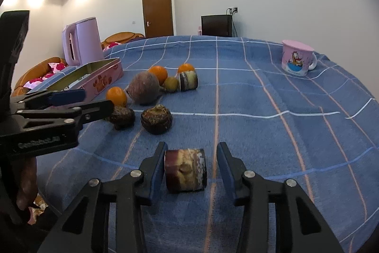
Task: Organize fruits
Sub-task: 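Grasp the dark brown round fruit with left gripper while right grasps the cylindrical cake roll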
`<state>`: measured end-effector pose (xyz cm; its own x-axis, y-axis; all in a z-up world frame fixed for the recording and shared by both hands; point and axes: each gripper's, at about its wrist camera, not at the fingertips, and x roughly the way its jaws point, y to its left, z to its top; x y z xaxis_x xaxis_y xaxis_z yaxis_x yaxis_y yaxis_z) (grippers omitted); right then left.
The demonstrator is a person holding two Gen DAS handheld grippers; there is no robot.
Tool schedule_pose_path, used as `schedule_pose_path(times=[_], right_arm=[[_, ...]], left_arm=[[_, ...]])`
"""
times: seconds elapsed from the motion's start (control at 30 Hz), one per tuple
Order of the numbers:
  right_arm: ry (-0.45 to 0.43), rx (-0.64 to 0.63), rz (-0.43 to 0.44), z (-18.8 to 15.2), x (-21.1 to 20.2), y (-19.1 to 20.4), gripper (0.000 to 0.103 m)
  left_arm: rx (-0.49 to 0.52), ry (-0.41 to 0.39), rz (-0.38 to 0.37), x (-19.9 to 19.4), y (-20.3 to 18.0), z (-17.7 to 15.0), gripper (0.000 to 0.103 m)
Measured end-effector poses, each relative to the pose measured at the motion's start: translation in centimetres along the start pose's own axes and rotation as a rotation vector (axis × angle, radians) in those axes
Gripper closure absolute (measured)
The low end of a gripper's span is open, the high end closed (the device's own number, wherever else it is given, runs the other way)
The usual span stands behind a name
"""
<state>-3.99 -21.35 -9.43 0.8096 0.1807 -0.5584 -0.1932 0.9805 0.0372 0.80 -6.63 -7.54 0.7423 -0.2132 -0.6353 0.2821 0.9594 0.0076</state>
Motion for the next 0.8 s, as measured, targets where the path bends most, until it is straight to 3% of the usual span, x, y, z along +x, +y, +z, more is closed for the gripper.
schedule_pose_path(times=[0.07, 0.43, 0.47, 0.6, 0.8], right_arm=[[-0.002, 0.001, 0.002, 0.0, 0.0, 0.0, 0.059], [-0.001, 0.008, 0.010, -0.1, 0.2, -0.2, 0.059], [-0.001, 0.006, 0.009, -0.1, 0.2, -0.1, 0.059], [-0.002, 0.003, 0.005, 0.0, 0.1, 0.0, 0.059], [-0.014, -0.007, 0.002, 0.0, -0.1, 0.2, 0.059]], left_arm=[[0.004, 0.017, -0.007, 0.6, -0.3, -0.1, 0.046], [0.056, 0.038, 0.022, 1.8, -1.9, 0.7, 0.046], [0.062, 0.044, 0.016, 1.9, -2.1, 0.6, 0.053], [0.054, 0.079, 0.004, 2.4, -1.8, 0.2, 0.058], [0.025, 0.063, -0.022, 2.1, -1.2, 0.0, 0.060]])
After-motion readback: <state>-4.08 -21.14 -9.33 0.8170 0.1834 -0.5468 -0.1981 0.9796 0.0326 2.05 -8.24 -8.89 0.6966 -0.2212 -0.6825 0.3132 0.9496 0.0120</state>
